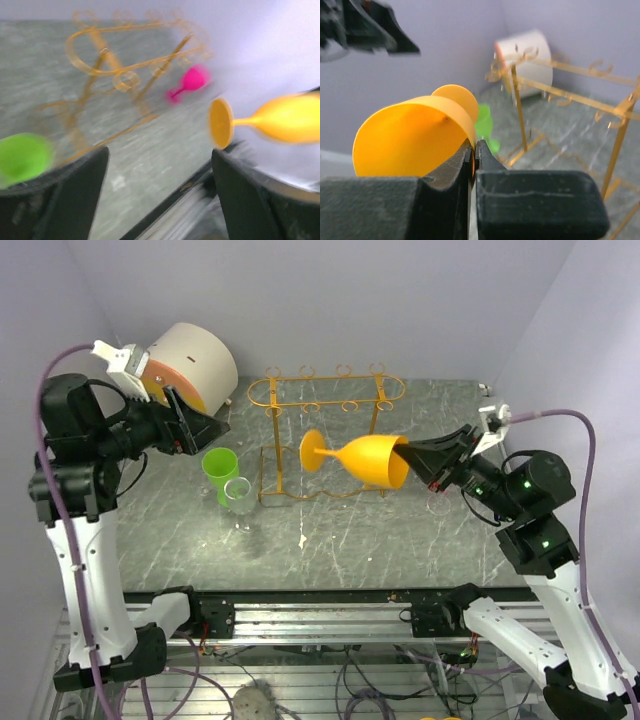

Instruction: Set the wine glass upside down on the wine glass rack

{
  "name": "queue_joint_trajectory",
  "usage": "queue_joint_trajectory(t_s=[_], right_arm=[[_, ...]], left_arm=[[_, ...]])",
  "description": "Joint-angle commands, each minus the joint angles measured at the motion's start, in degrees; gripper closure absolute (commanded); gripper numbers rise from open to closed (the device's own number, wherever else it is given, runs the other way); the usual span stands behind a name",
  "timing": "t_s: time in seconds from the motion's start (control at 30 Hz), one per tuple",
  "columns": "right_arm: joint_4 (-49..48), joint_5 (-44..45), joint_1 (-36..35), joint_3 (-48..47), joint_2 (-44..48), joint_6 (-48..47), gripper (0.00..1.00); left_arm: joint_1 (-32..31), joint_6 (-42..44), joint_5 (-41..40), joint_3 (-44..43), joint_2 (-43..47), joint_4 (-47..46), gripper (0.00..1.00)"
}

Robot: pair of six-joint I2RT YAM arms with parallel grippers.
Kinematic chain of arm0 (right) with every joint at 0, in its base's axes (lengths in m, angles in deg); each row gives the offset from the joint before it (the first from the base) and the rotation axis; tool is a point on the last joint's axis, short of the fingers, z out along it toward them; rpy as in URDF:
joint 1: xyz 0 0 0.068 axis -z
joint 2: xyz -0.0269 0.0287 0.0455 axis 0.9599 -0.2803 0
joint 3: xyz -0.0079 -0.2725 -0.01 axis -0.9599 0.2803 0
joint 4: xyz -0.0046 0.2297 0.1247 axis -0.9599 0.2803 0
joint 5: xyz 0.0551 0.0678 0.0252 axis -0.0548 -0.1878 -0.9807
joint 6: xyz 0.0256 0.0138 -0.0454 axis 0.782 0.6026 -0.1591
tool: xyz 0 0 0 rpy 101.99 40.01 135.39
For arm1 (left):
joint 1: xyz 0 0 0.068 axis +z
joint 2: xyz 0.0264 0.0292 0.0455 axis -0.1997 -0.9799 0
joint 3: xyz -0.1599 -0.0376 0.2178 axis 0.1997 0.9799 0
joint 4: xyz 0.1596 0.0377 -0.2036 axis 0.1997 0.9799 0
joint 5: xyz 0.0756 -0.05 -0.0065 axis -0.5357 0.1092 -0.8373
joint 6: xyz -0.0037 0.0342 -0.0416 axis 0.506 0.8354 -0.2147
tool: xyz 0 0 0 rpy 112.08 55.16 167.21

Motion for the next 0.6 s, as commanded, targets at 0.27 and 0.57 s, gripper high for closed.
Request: queue_joint_trajectory(t_s=[0.27, 0.57], right_arm=[[-48.3, 11.4, -0.7, 10.0, -6.5, 4.5, 1.00], [-57.2, 28.1, -14.1, 3.6, -18.6, -11.9, 1.00]], left_arm=[[1.9, -81.9, 20.9, 27.1, 1.9, -76.4, 0.06], [0.7, -79.3, 12.3, 25.1, 1.5, -72.4, 0.08]])
